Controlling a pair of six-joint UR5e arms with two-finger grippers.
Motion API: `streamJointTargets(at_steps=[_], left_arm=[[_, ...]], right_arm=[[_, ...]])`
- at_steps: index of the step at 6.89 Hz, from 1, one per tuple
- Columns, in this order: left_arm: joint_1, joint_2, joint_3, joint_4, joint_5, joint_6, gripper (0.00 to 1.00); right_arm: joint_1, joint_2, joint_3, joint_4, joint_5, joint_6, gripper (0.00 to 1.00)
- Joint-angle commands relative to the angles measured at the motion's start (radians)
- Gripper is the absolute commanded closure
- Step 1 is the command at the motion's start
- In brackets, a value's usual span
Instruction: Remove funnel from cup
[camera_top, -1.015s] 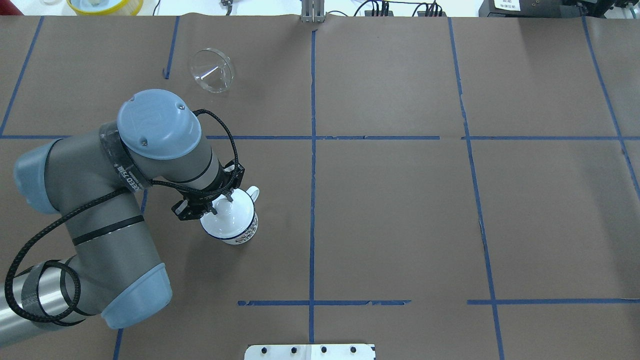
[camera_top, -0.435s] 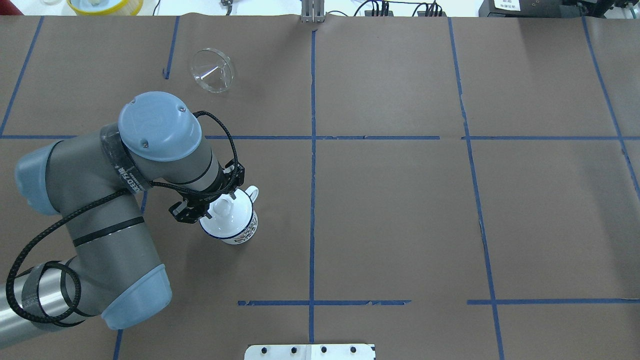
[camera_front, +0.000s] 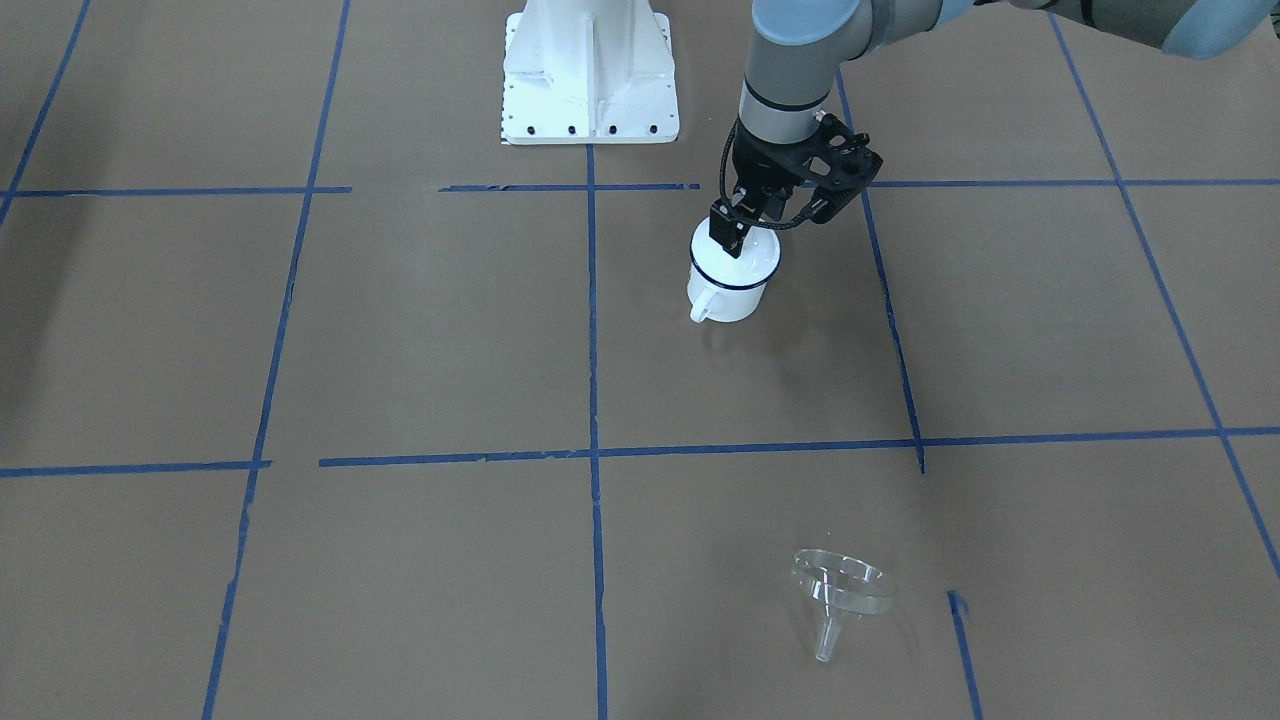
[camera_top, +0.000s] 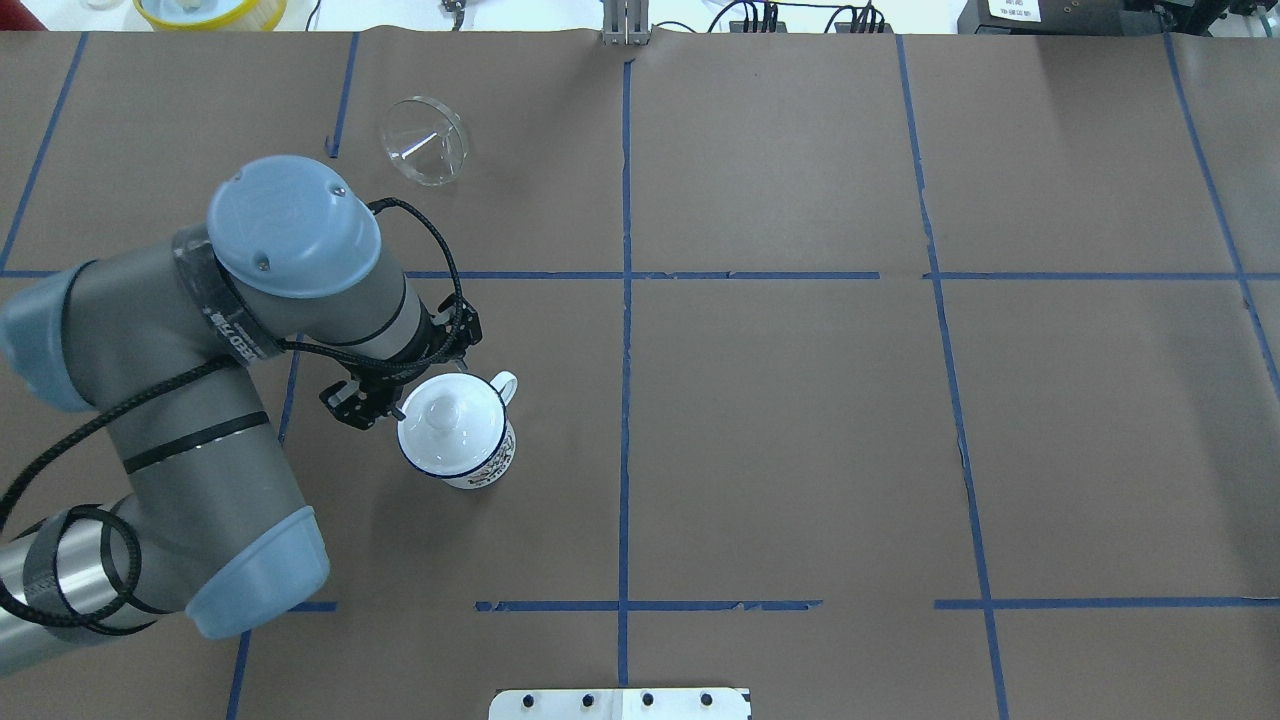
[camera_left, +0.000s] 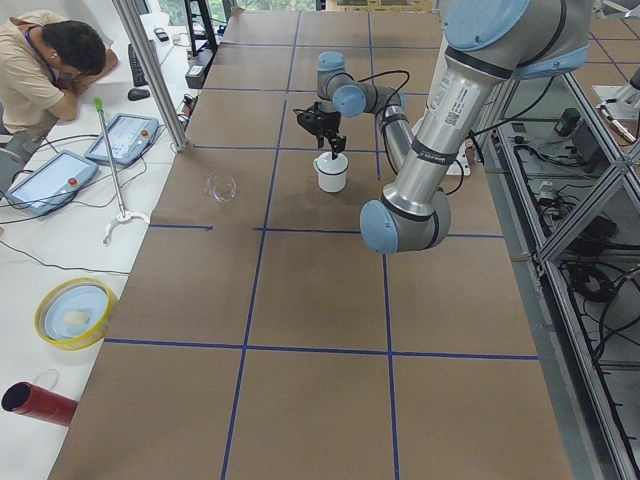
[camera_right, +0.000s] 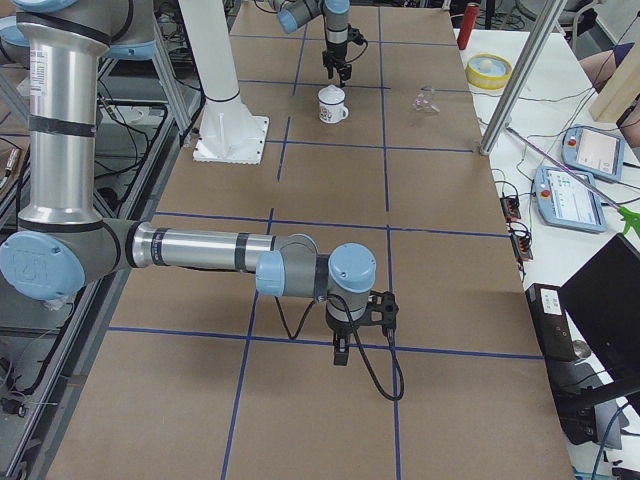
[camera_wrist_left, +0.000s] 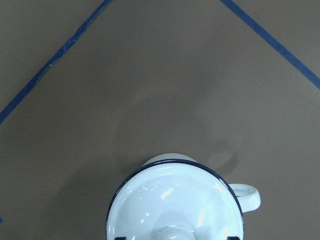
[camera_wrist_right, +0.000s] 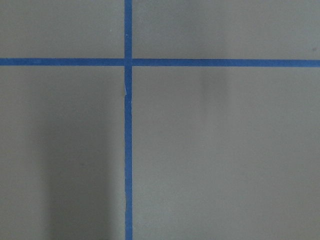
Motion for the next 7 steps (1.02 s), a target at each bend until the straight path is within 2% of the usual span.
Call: streamJointTargets(at_steps=[1,2,5,7], left_arm=[[-0.122,0.057,-0.062,-0.005,-0.013,0.264,0.17],[-0.219,0.068,-0.056,-0.007,-0.019,0.421,0.01],[-0.535,0.232,-0.031,-0.013,-0.221,0.982,0.01],[-0.736,0.353,0.081,-0.018,-0.284,1.464,0.0]], right_arm=[[0.0,0.0,0.0,0.0,0.0,0.0,0.0],[0.0,0.0,0.0,0.0,0.0,0.0,0.0],[0.0,0.0,0.0,0.0,0.0,0.0,0.0],[0.0,0.0,-0.001,0.0,0.0,0.0,0.0]])
